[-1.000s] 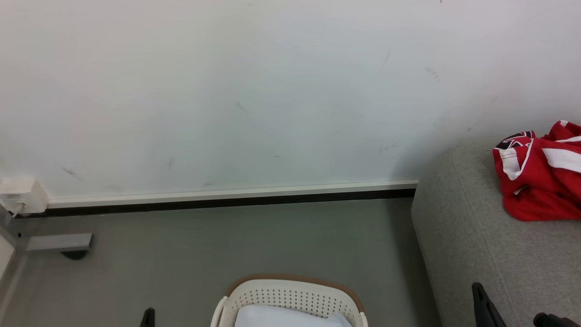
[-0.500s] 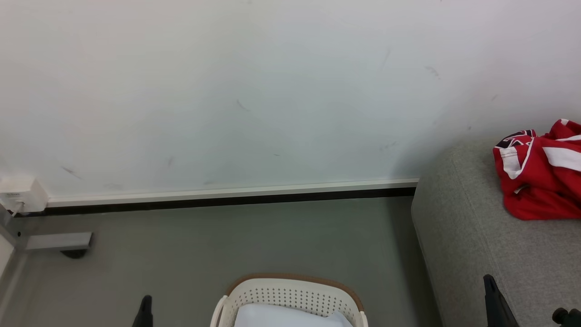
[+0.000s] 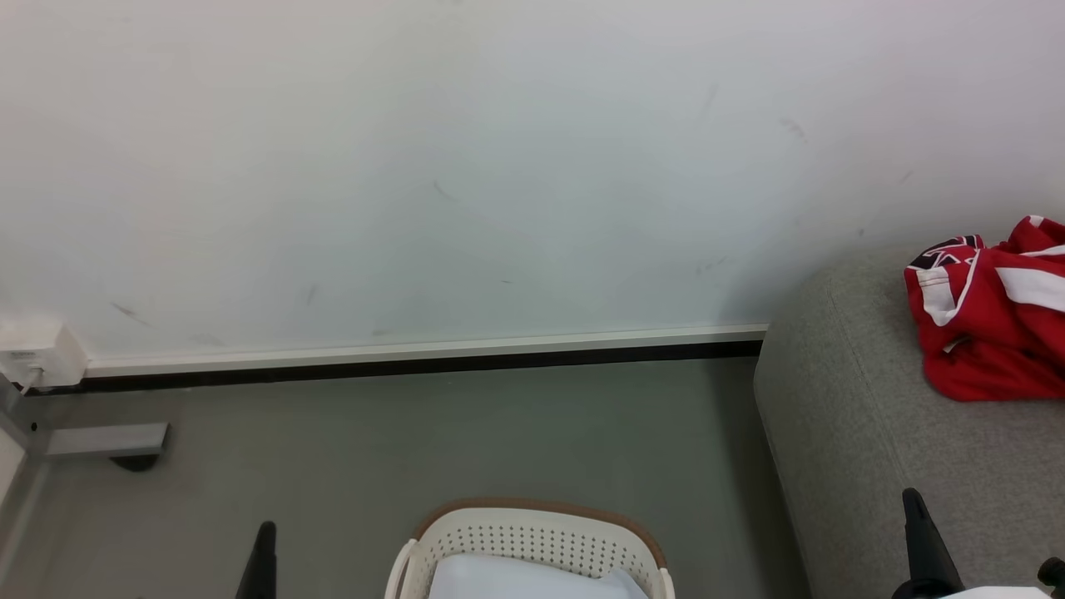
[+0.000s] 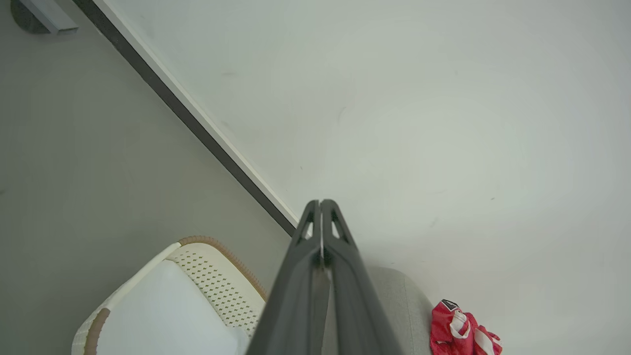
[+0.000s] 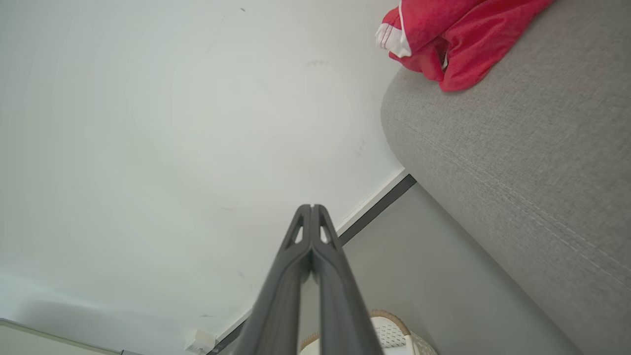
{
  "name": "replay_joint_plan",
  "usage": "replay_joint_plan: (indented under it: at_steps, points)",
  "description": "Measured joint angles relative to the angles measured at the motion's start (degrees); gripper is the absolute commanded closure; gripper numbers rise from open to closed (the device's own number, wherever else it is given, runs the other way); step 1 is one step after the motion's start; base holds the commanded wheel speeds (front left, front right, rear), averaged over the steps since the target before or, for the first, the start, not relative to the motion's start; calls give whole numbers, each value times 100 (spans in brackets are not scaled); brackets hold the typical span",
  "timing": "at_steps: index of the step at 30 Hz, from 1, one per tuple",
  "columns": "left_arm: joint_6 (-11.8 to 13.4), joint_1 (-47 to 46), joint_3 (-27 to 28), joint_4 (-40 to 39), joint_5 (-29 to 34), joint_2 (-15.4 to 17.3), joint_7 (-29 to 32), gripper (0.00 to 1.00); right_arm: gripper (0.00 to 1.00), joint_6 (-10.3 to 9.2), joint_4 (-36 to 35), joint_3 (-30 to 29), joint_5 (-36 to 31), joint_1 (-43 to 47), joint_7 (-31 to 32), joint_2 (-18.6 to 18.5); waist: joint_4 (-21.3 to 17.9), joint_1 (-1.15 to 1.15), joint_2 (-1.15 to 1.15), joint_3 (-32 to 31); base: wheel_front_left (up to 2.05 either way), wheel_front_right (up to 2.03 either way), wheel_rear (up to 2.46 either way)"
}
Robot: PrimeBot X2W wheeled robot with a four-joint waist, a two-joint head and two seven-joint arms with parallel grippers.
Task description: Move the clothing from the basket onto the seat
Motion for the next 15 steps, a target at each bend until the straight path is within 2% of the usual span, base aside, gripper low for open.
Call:
replay_joint_plan:
  at_steps: [15]
  points:
    - [0, -161, 33, -48, -898, 7, 232, 100, 100, 0, -73, -151, 940, -103, 224, -5, -2, 0, 0, 28, 0, 0, 0]
